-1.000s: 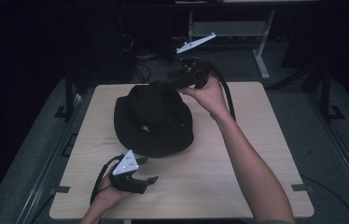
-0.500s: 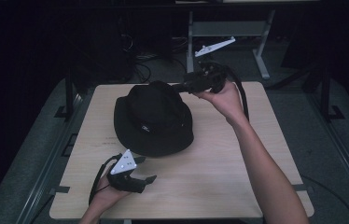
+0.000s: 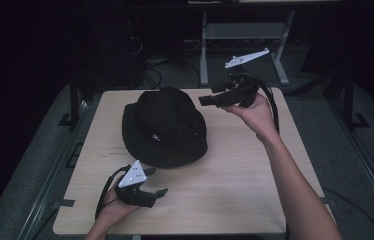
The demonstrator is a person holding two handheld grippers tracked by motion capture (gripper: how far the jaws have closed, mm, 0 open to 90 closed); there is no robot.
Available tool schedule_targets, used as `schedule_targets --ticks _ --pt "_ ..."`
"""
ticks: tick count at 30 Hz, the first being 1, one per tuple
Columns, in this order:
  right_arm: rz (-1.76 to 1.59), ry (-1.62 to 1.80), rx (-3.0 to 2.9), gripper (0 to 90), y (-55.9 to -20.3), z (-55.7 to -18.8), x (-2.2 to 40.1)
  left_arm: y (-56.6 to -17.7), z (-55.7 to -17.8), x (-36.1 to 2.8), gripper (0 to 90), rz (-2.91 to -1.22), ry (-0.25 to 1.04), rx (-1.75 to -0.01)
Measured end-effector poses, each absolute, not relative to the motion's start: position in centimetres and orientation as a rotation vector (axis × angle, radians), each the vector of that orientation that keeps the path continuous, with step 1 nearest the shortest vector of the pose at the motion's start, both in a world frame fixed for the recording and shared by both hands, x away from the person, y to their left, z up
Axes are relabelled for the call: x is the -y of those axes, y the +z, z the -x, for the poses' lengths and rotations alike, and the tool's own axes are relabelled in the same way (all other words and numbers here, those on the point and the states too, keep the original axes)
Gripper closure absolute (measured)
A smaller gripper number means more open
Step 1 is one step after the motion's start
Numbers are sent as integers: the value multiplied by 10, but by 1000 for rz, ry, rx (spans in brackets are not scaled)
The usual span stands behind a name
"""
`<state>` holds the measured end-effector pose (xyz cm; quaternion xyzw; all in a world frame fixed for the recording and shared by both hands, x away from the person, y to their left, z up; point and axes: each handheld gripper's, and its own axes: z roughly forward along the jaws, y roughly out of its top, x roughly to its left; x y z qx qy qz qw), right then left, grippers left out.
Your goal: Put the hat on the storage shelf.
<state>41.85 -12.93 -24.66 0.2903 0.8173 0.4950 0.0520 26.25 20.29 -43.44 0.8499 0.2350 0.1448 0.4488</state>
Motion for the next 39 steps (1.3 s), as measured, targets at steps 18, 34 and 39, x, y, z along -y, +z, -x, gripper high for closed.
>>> schedule_targets --ticks 18,34,39 --pt "-940 1467 -2475 235 -274 -394 167 -434 -262 -204 219 -2106 363 -580" --pt "-977 1472 -2493 223 -302 -368 191 -433 -262 -205 216 -2102 361 -586" --pt "-1017 1455 -2497 222 -318 -361 203 -434 -263 -205 215 -2106 361 -587"
